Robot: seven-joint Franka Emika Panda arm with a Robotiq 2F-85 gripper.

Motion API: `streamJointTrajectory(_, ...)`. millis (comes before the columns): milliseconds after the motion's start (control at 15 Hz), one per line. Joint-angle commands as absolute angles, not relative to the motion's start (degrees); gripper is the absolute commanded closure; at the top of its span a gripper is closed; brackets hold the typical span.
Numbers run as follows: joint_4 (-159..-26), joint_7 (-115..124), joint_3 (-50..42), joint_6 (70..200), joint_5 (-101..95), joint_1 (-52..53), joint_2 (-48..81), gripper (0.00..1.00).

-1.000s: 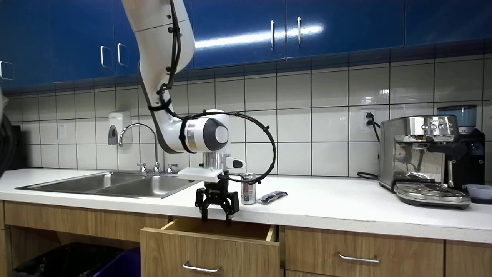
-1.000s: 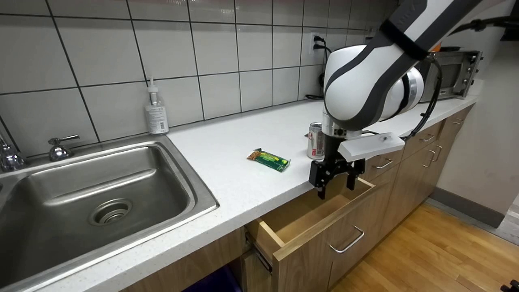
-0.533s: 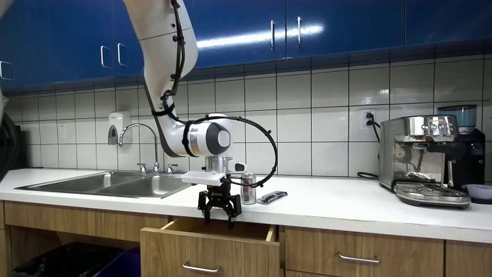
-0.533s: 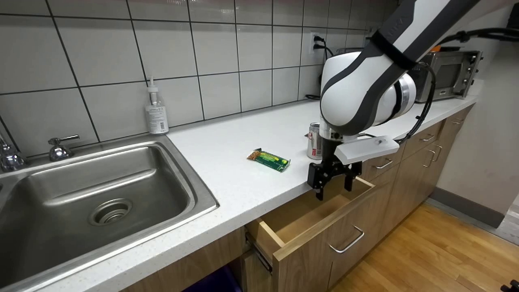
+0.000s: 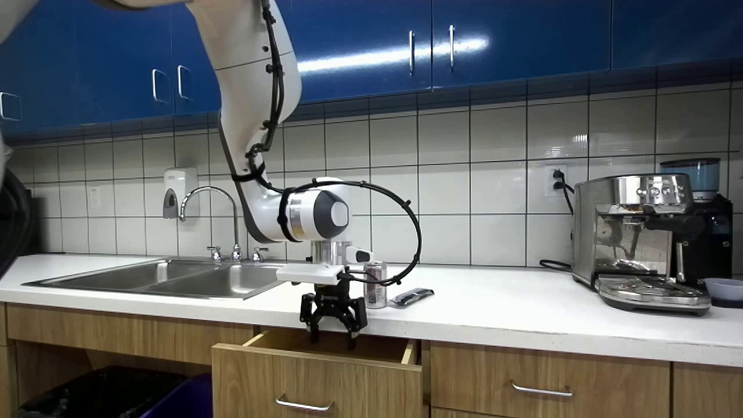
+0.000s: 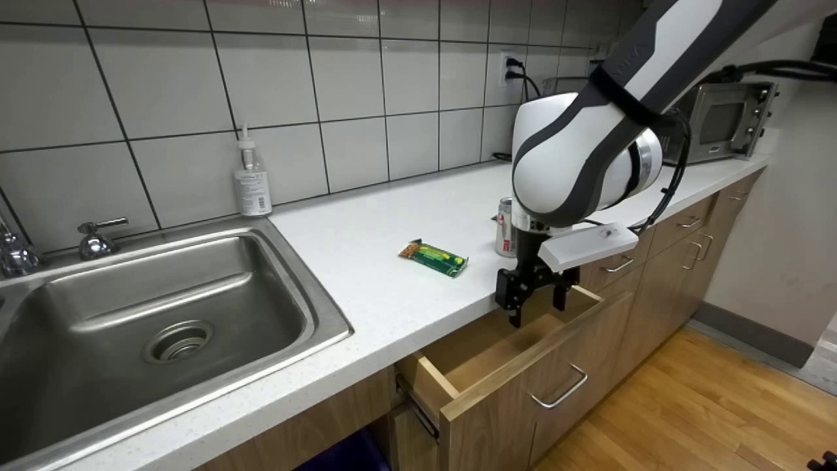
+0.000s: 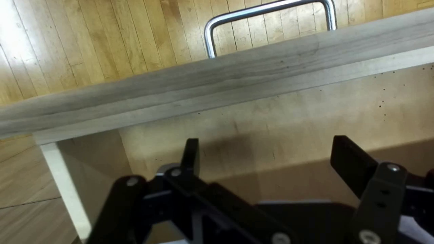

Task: Open the drawer, then place the can inside, and then close the drawer

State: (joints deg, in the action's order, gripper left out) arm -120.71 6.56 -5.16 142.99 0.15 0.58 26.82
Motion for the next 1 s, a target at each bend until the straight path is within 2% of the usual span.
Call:
streamJointTrajectory(0, -119.6, 4.7, -4.7, 142.3, -1.2, -0.2, 27.7, 0.0)
streamJointTrajectory(933, -122.2, 2.2, -4.0, 142.8, -0.9, -0.3, 28.0, 0.0)
